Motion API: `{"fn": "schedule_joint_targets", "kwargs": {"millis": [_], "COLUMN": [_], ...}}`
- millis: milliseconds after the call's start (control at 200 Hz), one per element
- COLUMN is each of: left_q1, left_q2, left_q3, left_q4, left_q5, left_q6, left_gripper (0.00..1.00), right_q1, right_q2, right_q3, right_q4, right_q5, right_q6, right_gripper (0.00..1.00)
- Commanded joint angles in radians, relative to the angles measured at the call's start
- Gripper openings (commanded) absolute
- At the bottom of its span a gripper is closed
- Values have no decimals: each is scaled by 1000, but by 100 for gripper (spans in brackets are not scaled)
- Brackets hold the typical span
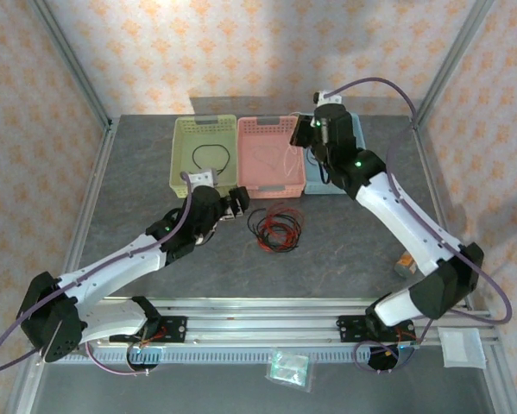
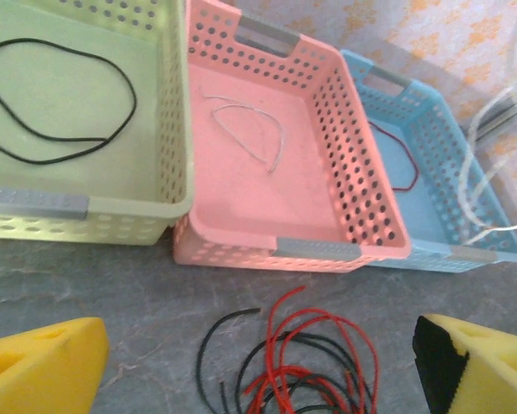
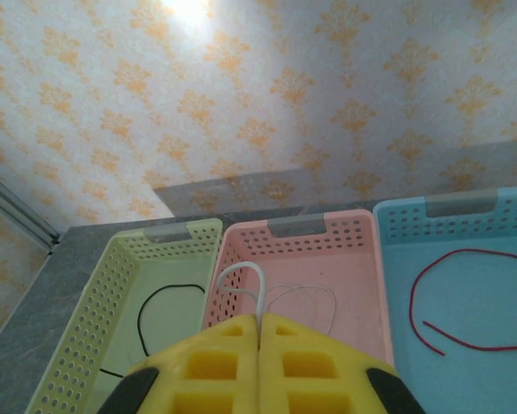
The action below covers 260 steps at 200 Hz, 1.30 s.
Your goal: Untangle the cables
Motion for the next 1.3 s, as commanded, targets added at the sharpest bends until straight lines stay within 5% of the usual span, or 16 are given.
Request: {"fn": "schedule_joint_targets", "kwargs": {"millis": [0, 315, 761, 1016, 1297], "left_q1": [44, 134, 245, 244, 237], "left_q2": [31, 219, 332, 325, 332], "left_q3": [56, 94, 183, 169, 164], "left_q4": [105, 338, 280, 202, 138], "left_q5": [134, 334, 315, 291, 246], "left_q6": [18, -91, -48, -12, 20], "left_gripper": [93, 93, 93, 93, 94], "right_q1": [-25, -48, -51, -53, -53], "right_q2": [56, 290, 621, 688, 664], "right_q3": [75, 242, 497, 481, 461], "right_q4": [41, 13, -121, -218, -207], "right_q5": [-54, -120, -295, -158, -142], "right_q6": [49, 71, 117, 158, 147], "right_gripper": [0, 0, 0, 34, 46]}}
